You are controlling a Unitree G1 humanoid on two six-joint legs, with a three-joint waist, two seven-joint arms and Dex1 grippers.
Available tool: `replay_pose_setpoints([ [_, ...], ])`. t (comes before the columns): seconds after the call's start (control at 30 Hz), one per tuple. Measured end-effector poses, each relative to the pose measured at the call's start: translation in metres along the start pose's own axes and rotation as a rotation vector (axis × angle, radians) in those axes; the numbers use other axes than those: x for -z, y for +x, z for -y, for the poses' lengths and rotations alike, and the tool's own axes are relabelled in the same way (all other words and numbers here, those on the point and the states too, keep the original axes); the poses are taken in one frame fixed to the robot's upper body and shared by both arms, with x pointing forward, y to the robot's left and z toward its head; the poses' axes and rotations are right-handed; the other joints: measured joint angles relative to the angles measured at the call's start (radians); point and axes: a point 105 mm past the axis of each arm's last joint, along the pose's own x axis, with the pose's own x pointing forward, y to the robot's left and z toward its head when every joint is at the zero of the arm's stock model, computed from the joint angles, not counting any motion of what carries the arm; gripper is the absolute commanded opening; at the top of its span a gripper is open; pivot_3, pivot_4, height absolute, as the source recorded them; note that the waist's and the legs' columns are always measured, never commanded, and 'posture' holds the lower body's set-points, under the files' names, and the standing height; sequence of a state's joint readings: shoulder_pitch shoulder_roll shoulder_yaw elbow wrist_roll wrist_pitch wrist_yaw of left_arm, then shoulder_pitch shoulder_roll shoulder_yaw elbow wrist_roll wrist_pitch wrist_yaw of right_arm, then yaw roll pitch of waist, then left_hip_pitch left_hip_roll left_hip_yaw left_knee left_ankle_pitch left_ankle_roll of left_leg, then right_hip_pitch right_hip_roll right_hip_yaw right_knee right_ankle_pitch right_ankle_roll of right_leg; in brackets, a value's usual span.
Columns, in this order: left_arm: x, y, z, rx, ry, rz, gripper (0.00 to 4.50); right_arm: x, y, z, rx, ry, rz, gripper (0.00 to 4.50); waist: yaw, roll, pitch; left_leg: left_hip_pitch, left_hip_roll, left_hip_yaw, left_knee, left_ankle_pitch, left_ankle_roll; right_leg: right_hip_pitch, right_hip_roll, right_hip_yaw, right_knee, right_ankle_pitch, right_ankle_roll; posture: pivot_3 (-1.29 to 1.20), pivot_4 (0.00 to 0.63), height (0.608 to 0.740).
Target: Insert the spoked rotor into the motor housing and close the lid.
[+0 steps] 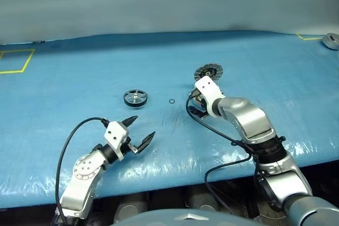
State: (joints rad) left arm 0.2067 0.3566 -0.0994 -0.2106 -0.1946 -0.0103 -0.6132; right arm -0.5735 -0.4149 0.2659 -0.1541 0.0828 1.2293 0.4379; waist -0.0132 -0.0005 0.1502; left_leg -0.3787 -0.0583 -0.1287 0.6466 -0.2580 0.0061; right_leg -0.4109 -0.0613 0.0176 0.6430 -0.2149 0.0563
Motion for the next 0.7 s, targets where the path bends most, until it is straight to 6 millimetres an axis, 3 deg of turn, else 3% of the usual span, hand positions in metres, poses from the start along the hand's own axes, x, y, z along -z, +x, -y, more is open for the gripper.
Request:
replay_pose_setpoints([
  [0.13, 0.006, -0.001, -0.002, -0.008, -0.002, -0.005, 4.5, -0.002, 0.0, -0.002, -0.025, 0.028, -0.014, 2.25, -0.002, 0.0, 0.0, 0.0, 0.0, 0.0, 0.0, 0.0, 0.0, 0.0, 0.0, 0.0, 0.0, 0.0, 0.0, 0.0, 0.15, 0.74],
  [0.2, 0.009, -0.002, -0.003, -0.015, -0.004, -0.008, 4.5, -0.003, 0.0, -0.007, -0.045, 0.036, -0.019, 1.78, -0.007, -0.001, -0.001, 0.0, 0.001, 0.0, 0.0, 0.0, 0.0, 0.0, 0.0, 0.0, 0.0, 0.0, 0.0, 0.0, 0.15, 0.74],
  [0.43, 0.01, -0.005, -0.006, -0.042, 0.01, -0.009, 4.5, -0.006, -0.001, -0.043, -0.13, 0.085, -0.007, 1.78, -0.022, -0.004, -0.005, 0.002, 0.001, -0.001, -0.001, 0.0, -0.001, 0.001, 0.001, 0.0, 0.001, 0.0, 0.0, 0.0, 0.15, 0.74],
  [0.7, 0.006, -0.012, -0.02, -0.109, 0.023, -0.004, 4.5, -0.01, -0.009, -0.124, -0.349, 0.199, 0.0, 1.78, -0.031, -0.003, -0.006, 0.005, 0.003, -0.002, -0.001, 0.0, -0.003, -0.001, 0.002, -0.001, 0.002, -0.001, 0.001, 0.0, 0.15, 0.74],
])
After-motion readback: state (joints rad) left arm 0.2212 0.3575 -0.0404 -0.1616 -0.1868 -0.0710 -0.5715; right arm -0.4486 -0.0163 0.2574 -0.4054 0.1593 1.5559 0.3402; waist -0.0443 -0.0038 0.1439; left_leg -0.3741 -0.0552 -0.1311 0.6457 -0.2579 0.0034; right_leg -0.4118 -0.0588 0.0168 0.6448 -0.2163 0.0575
